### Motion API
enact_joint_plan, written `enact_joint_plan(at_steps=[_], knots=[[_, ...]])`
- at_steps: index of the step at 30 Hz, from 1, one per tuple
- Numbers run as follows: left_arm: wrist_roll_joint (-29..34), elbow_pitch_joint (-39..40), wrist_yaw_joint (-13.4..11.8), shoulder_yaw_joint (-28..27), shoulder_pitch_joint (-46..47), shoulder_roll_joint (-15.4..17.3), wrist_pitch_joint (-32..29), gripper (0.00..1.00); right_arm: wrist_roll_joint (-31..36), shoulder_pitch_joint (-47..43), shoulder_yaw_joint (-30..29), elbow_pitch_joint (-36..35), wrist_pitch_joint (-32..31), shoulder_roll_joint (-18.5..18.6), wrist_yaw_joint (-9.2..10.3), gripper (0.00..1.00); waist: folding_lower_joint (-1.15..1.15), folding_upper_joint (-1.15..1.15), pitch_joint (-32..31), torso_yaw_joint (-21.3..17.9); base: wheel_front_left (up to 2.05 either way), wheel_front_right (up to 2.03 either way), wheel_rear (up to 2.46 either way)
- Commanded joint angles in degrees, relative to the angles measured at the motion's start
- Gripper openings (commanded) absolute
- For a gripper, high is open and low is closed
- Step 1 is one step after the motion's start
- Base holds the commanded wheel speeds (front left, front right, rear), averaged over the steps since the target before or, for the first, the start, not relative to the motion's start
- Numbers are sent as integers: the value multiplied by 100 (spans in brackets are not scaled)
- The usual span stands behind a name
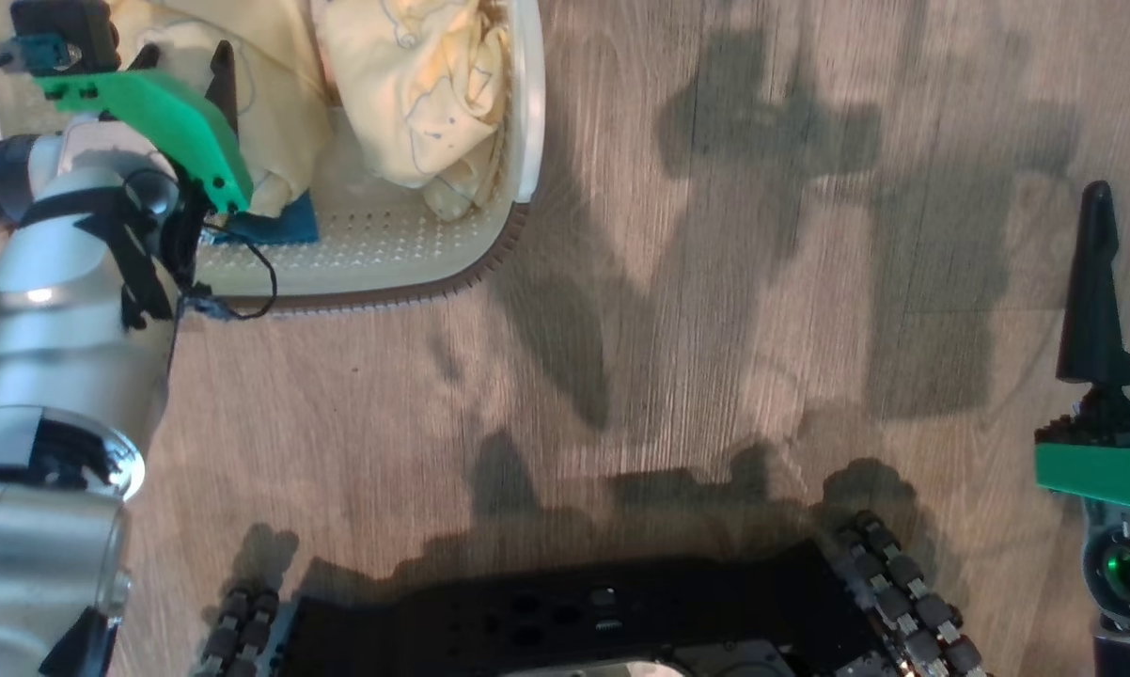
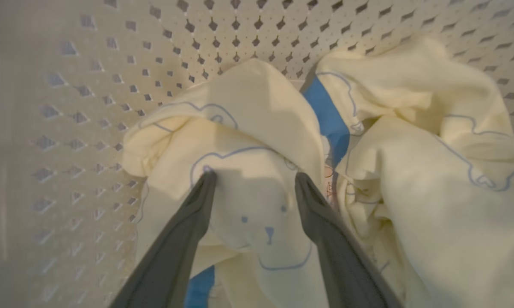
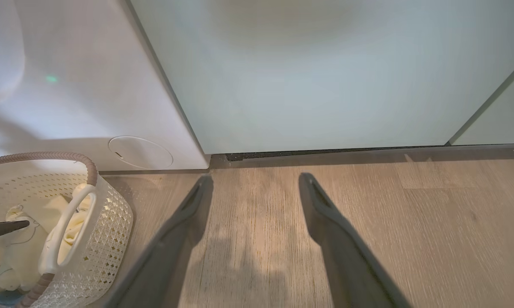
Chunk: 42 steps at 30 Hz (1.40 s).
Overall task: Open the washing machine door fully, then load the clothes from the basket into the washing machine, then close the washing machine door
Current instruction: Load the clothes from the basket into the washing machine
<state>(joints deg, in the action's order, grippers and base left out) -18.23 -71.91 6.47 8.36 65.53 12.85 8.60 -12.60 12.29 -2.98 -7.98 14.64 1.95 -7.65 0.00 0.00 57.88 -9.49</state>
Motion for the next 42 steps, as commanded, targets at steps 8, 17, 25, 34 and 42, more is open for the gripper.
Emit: enact_joint_plan(at_steps=[8,17,25,34,42], knots=[[-211,-117,73,-13,65,297,-496,100,-55,-198,152,-202,36,93,16,100,0,0,160,-87,0,0,0],[-400,-160,92,-3,101,303,-661,0,-128,-233,140,-206,36,93,16,100,0,0,171,-129,0,0,0],[-432,-174,25,45,38,205,-292,0,-175,-243,44,-225,36,93,16,100,0,0,81,-2,0,0,0],[-362,-119,-148,169,-70,40,405,0,-147,-247,-119,-265,36,93,16,100,0,0,-153,274,0,0,0],[-340,395,-309,140,-419,-32,633,0,-89,-279,-266,-291,36,93,16,100,0,0,-542,483,0,0,0]])
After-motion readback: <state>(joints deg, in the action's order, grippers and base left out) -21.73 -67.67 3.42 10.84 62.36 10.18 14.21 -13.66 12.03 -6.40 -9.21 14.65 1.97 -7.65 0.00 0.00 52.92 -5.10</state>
